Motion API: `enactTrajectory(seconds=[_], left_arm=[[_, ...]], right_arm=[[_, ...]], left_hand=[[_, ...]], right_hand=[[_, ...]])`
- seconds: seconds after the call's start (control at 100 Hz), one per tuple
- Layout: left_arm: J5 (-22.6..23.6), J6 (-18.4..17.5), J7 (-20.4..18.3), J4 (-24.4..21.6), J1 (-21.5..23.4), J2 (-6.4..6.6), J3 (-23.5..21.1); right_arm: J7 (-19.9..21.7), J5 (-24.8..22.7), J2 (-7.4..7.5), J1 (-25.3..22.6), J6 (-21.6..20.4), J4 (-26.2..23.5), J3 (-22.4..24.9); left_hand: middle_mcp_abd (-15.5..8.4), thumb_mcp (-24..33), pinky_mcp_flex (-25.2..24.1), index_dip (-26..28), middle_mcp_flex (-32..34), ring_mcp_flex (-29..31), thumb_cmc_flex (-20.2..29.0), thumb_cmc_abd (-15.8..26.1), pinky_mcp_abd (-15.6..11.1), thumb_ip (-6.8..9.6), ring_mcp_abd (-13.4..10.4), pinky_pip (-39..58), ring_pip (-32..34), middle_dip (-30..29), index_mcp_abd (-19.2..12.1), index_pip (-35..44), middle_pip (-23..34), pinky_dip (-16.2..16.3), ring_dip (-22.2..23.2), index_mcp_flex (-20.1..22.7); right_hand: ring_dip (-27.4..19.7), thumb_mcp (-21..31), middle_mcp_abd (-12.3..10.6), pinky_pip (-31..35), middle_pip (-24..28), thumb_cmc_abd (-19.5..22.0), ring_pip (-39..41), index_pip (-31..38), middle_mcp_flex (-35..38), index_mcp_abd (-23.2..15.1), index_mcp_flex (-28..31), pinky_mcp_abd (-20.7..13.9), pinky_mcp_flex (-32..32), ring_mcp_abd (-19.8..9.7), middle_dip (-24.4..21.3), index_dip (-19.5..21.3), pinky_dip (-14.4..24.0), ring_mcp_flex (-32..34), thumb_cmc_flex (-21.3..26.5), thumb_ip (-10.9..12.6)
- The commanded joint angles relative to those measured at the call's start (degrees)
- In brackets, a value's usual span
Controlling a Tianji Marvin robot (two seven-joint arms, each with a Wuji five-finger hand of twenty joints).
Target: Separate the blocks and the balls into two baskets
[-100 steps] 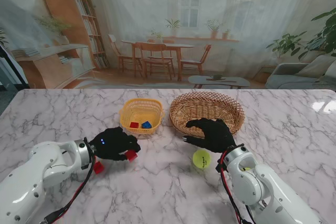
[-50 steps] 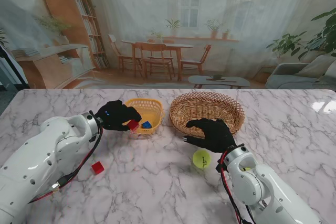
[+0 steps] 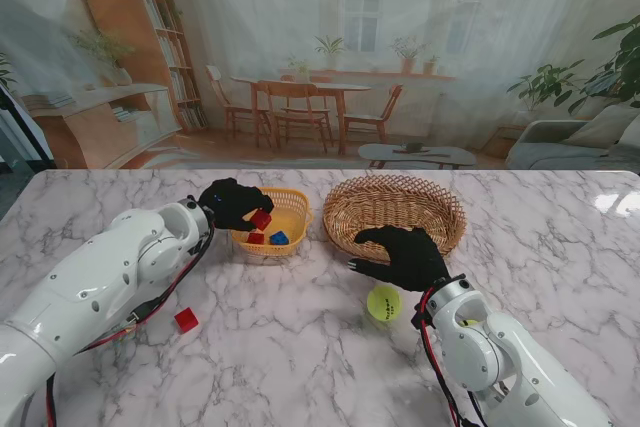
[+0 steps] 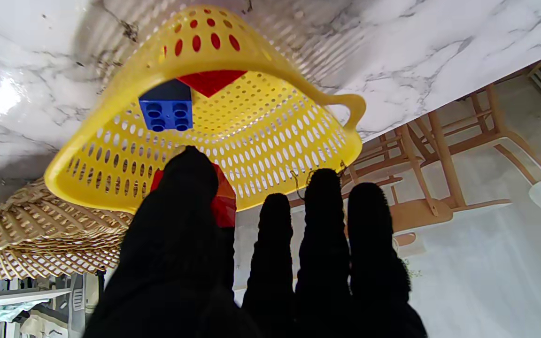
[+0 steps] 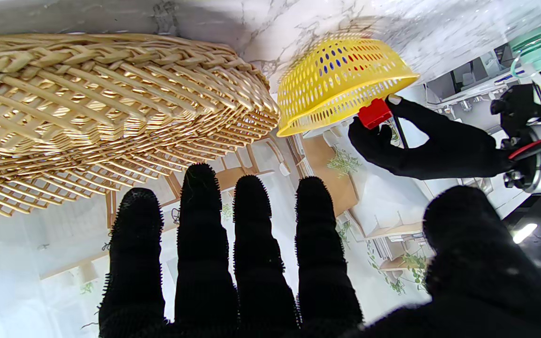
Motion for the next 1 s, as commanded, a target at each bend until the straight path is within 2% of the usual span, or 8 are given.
enactTrajectory(seconds=[0.0,0.19,0.31,0.4,0.54,0.78,0.85,0.99], left_arm=[[-0.4,0.8,-0.5,0.7,-1.0,-0.71,0.2],[-1.9,2.4,0.0,2.8,-2.8,-1.14,2.3],[-2.5,2.7,0.5,4.1,-3.7,-1.28,3.5],[-2.9,2.7,0.8,4.7,-3.9,-1.32,4.0],[-2.3,2.2,1.0,4.8,-3.7,-1.08,3.5],[1.7,-0.3,-0.7,0.3,0.3,-0.01,-3.2],[3.4,-1.7,-2.2,-2.2,2.2,0.43,-6.3],[5.5,-4.3,-4.2,-6.7,6.4,0.89,-12.4]], right_arm=[[0.1,0.0,-0.02,-0.2,0.1,-0.1,0.0],[0.2,0.0,-0.02,-0.2,0.0,-0.1,0.0],[0.2,0.0,-0.01,-0.2,0.1,-0.1,-0.1],[0.2,0.0,-0.01,-0.2,0.1,-0.1,-0.1],[0.2,0.0,-0.01,-0.2,0.2,-0.1,-0.1],[0.4,0.0,0.01,-0.1,0.3,-0.1,-0.1],[0.4,0.1,0.00,-0.2,0.3,-0.1,0.0],[0.3,0.0,-0.01,-0.3,0.2,-0.2,0.1]], left_hand=[[0.9,0.2,-0.5,-0.2,-0.1,0.2,3.3,3.1,-0.4,0.90,0.1,1.8,1.4,0.7,-1.5,3.9,1.1,1.4,0.8,2.7],[1.5,-0.7,-0.9,-2.7,-0.5,-0.3,2.0,4.0,0.0,0.82,0.5,1.8,1.4,0.7,-1.0,1.0,0.9,1.7,1.0,2.3],[1.8,-1.2,-0.9,-14.0,-1.0,-0.4,-2.0,6.8,-0.1,1.57,0.6,1.6,1.3,0.5,2.7,-13.7,0.4,2.0,0.9,3.0],[2.2,-1.8,-0.9,-20.5,-1.5,-0.4,-3.2,6.3,-0.1,1.94,0.4,1.5,1.3,-0.6,5.5,-20.3,-0.5,2.0,0.9,1.7],[2.6,-2.2,-1.0,-22.7,-1.9,-0.5,-4.5,6.3,0.2,1.90,0.5,1.4,1.3,-1.5,6.7,-23.1,-1.4,2.0,0.9,1.6],[3.3,-3.2,-1.7,-22.5,-1.3,-1.2,-5.9,8.5,0.1,1.22,1.4,0.7,-0.4,-4.2,6.7,-23.1,-4.3,1.9,-0.2,5.8],[3.7,-4.0,-2.6,-21.7,-1.2,-2.1,-7.1,10.0,0.4,0.72,1.6,-1.6,-2.6,-7.8,6.5,-22.9,-7.5,1.0,-2.4,7.5],[4.2,-4.6,-5.4,-22.0,-2.5,-4.9,-10.7,13.2,1.0,-0.18,2.6,-7.3,-7.4,-12.4,6.3,-25.4,-11.9,-2.4,-7.7,6.0]], right_hand=[[0.4,-0.7,0.5,-0.5,0.8,1.7,-0.6,-1.0,-1.2,0.9,-1.9,0.8,-0.7,0.5,0.1,-0.4,-0.1,-0.5,1.4,1.0],[0.4,-0.7,0.4,-0.5,0.8,1.7,-0.6,-1.0,-1.2,1.0,-1.9,0.7,-0.6,0.5,0.1,-0.4,-0.1,-0.5,1.4,1.0],[0.4,-0.6,0.4,-0.5,0.8,1.7,-0.6,-1.0,-1.2,0.9,-1.9,0.7,-0.6,0.5,0.1,-0.4,-0.1,-0.4,1.5,1.0],[0.4,-0.7,0.4,-0.5,0.8,1.7,-0.6,-1.0,-1.2,1.0,-1.9,0.8,-0.7,0.5,0.1,-0.4,-0.1,-0.4,1.4,1.0],[0.4,-0.7,0.4,-0.5,0.8,1.7,-0.6,-1.0,-1.2,0.9,-1.9,0.9,-0.7,0.4,0.1,-0.4,-0.1,-0.4,1.4,1.0],[0.4,-0.7,0.4,-0.5,0.8,1.7,-0.6,-1.0,-1.2,0.8,-1.9,0.9,-0.8,0.5,0.0,-0.4,-0.1,-0.4,1.4,1.0],[0.4,-0.7,0.5,-0.6,0.7,1.7,-0.6,-0.9,-1.2,0.9,-1.8,1.0,-0.9,0.5,0.0,-0.4,-0.1,-0.5,1.4,1.0],[0.4,-0.6,0.4,-0.6,0.7,1.7,-0.7,-0.9,-1.2,0.8,-1.7,1.0,-0.8,0.4,0.0,-0.4,-0.1,-0.5,1.4,1.0]])
